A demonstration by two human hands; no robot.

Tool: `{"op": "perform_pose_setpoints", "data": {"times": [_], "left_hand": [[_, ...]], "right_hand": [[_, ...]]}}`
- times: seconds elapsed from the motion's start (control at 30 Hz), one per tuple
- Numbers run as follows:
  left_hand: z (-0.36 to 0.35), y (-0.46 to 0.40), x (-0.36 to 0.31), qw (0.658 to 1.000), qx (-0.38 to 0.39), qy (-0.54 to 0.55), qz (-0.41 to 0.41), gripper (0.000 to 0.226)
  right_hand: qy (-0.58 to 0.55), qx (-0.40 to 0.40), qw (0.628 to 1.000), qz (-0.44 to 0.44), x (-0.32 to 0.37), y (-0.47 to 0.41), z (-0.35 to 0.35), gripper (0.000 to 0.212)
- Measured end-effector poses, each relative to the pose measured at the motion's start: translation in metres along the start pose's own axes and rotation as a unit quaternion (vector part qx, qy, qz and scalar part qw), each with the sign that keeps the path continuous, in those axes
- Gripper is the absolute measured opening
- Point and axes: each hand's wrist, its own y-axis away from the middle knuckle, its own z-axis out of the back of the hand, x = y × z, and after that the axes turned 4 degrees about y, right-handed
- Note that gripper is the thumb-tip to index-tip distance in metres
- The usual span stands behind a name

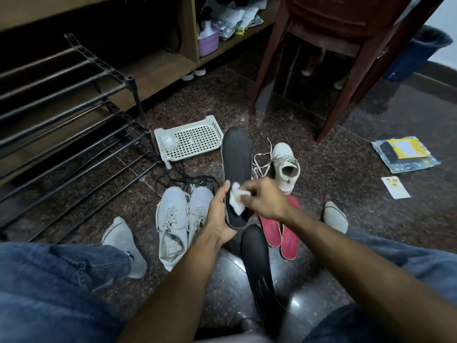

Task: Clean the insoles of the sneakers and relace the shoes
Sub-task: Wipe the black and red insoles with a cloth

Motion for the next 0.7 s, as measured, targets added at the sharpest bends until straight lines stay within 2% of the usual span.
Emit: {"op": "perform_pose_setpoints", "data": {"times": [0.07, 0.1, 0.13, 0.17, 0.23, 0.3, 0.33, 0.37, 0.43, 0.5, 0.6, 0.63, 0.7], "left_hand": [[-0.004, 0.004, 0.002, 1.0, 0.019, 0.013, -0.006, 0.038], [-0.005, 0.006, 0.004, 0.999, 0.029, 0.02, -0.008, 0.038], [-0.007, 0.007, 0.004, 0.999, 0.032, 0.03, -0.01, 0.039], [-0.007, 0.008, 0.004, 0.999, 0.032, 0.037, -0.009, 0.041], [-0.007, 0.008, 0.003, 0.998, 0.04, 0.044, -0.006, 0.044], [-0.004, 0.009, 0.001, 0.998, 0.041, 0.044, -0.006, 0.044], [-0.003, 0.008, -0.001, 0.998, 0.042, 0.044, -0.007, 0.043], [-0.002, 0.008, -0.002, 0.998, 0.045, 0.043, -0.006, 0.042], [-0.001, 0.008, -0.005, 0.998, 0.05, 0.037, -0.006, 0.04], [0.0, 0.007, -0.006, 0.998, 0.052, 0.026, -0.003, 0.039], [0.0, 0.006, -0.006, 0.998, 0.063, 0.009, -0.001, 0.045], [0.0, 0.008, -0.006, 0.998, 0.067, 0.008, -0.001, 0.045], [0.0, 0.009, -0.006, 0.998, 0.069, 0.013, 0.004, 0.042]], "right_hand": [[-0.237, -0.049, 0.966, -0.096, 0.003, -0.003, 0.006, 0.011], [-0.29, -0.048, 0.947, -0.133, 0.006, -0.003, 0.008, 0.012], [-0.29, -0.043, 0.945, -0.147, 0.008, -0.003, 0.009, 0.011], [-0.244, -0.038, 0.959, -0.141, 0.009, -0.003, 0.008, 0.012], [-0.017, -0.037, 0.994, -0.103, 0.007, -0.001, 0.007, 0.024], [0.19, -0.077, 0.975, -0.087, 0.007, 0.002, 0.009, 0.032], [0.228, -0.098, 0.966, -0.066, 0.009, 0.005, 0.012, 0.03], [0.24, -0.114, 0.964, -0.028, 0.011, 0.007, 0.014, 0.029], [0.28, -0.096, 0.953, 0.067, 0.013, 0.007, 0.015, 0.033], [0.308, -0.052, 0.942, 0.12, 0.015, 0.003, 0.016, 0.05], [0.256, -0.021, 0.965, 0.048, 0.018, -0.014, 0.026, 0.065], [0.25, -0.006, 0.968, 0.03, 0.017, -0.019, 0.028, 0.062], [0.269, 0.022, 0.962, 0.032, 0.015, -0.024, 0.027, 0.04]]}}
